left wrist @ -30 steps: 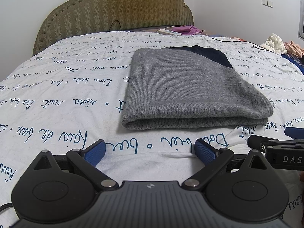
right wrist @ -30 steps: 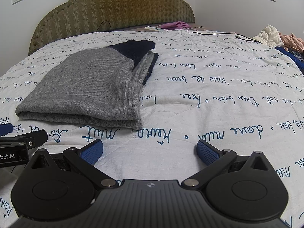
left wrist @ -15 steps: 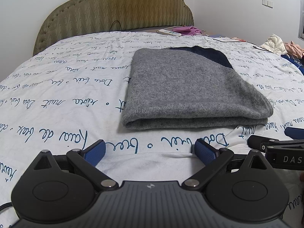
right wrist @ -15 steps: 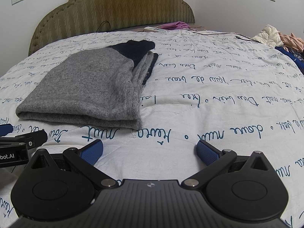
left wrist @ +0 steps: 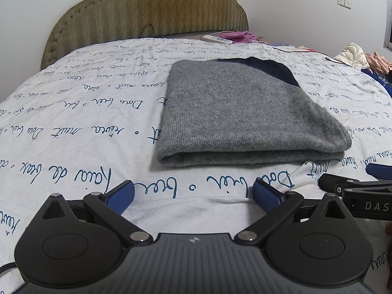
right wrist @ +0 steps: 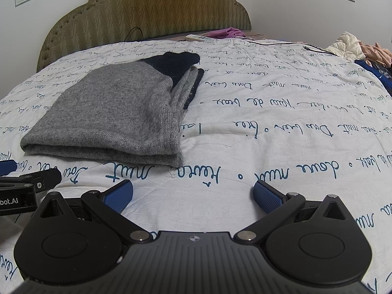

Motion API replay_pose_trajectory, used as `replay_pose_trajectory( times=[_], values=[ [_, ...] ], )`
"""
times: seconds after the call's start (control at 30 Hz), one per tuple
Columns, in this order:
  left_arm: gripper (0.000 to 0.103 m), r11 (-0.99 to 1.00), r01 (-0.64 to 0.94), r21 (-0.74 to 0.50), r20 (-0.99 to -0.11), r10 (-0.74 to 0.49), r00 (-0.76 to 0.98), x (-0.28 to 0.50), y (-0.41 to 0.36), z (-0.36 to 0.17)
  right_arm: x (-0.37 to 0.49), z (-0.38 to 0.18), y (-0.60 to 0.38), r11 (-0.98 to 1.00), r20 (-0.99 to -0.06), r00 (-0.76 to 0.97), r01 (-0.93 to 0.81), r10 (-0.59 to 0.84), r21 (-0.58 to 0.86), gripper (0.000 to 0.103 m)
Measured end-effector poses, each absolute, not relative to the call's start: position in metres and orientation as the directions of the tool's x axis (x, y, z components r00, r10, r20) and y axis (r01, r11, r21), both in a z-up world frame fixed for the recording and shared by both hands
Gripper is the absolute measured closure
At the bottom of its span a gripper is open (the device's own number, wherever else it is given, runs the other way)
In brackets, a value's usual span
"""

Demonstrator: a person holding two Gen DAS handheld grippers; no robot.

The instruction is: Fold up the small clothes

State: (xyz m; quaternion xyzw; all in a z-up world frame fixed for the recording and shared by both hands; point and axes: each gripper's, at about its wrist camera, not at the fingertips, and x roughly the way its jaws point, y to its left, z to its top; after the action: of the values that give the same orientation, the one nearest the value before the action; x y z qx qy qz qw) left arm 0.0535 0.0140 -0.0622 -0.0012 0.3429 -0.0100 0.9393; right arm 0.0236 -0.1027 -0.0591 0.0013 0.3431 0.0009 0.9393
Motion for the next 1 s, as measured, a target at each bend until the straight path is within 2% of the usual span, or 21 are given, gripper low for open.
replay_pose_trajectory(
  times=[0.57,0.83,1.0],
  values=[
    [0.0,1.0,0.009,-0.015,-0.675,-0.017,0.737,0.0556,0.0116,-0.0596,0.0208,-0.0588,-0.0997,1.0,-0.646,0.763,0.003,0.001,0.005,0.001],
    [0.0,1.0,0.011,-0.026,-0.661,-0.026,0.75,0.0529,0.0146,-0.0601,0.021,-0.059,-0.0986,1.0,-0.646,0.763,0.004,0.0,0.005,0.0],
    [0.0,0.999,-0.045,0.0,-0.656,0.034,0.754,0.0468,0.0174,-0.0569,0.0214,-0.0592,-0.099,1.0,-0.645,0.764,0.003,0.004,0.009,0.0]
  ],
)
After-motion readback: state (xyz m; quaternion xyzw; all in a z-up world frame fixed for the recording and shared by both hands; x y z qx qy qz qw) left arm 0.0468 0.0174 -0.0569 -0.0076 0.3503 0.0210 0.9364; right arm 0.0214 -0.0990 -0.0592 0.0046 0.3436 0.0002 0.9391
